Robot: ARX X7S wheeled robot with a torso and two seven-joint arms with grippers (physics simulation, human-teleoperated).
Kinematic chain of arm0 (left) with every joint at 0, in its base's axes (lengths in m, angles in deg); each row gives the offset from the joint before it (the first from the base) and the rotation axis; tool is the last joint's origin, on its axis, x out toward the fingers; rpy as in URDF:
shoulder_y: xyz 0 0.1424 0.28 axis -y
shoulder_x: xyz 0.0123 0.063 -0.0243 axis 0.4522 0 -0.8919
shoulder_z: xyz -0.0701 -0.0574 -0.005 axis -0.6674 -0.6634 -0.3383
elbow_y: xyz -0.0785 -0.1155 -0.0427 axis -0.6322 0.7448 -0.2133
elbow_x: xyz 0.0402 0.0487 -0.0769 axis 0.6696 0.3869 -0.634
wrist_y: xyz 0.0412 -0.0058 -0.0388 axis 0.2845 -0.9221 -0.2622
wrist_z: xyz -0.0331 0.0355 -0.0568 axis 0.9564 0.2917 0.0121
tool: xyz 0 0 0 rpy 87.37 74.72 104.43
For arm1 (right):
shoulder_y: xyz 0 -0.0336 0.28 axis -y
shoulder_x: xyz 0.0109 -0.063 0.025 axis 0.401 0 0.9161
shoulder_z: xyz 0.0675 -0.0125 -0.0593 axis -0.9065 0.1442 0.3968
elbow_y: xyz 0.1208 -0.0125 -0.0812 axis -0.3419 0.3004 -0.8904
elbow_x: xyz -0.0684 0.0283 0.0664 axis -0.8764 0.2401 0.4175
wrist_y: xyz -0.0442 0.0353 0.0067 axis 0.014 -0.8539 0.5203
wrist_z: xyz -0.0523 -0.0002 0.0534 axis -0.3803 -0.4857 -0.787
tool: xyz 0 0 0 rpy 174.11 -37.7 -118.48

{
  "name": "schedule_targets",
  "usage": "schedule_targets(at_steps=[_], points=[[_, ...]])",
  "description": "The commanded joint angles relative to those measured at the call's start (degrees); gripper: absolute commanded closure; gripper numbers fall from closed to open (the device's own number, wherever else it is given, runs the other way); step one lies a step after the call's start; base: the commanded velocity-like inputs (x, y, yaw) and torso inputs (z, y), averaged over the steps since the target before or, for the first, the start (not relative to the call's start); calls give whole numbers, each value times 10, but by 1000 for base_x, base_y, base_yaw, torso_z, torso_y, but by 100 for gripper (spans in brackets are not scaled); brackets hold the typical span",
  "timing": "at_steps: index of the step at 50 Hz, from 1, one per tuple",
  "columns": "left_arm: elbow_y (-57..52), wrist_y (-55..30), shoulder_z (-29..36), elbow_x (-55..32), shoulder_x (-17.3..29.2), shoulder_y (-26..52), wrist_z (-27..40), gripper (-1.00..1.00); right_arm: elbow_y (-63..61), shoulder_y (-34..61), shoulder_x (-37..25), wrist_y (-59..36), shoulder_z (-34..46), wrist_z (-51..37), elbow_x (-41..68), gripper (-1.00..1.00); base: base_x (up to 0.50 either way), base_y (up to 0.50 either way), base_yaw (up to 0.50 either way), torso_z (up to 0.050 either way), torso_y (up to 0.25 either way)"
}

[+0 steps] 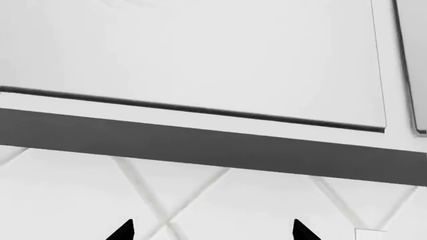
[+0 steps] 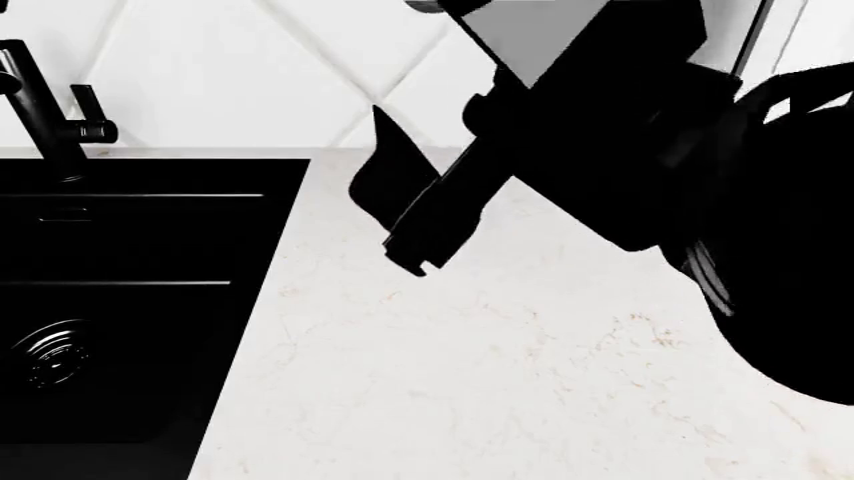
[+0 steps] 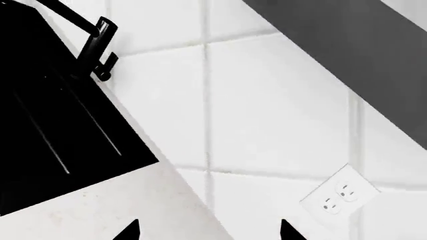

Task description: Pick and place the shaker into the drawer. Then close the cabinet.

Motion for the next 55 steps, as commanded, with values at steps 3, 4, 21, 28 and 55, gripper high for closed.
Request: schedule_targets(at_steps=[3, 4, 21, 28, 55], points=[[19, 4, 15, 26, -20, -16, -4, -100, 52, 193, 76, -63, 5, 74, -48, -100, 0, 0, 0, 0, 0], [18, 5, 14, 28, -20, -18, -5, -100, 52, 202, 77, -64, 1, 82, -61, -100, 0, 0, 0, 0, 0], [2, 9, 15, 27, -17, -43, -10, -100, 40, 305, 33, -81, -9, 219, -327, -100, 0, 0, 0, 0, 0], [-4, 9, 13, 25, -13, -51, -9, -100, 21, 305, -6, -82, 33, 486, -707, -100, 0, 0, 0, 0, 0], [-17, 5, 9, 14, -5, -63, -10, -100, 574, 300, 42, 250, 71, 745, -1092, -100, 0, 0, 0, 4, 0]])
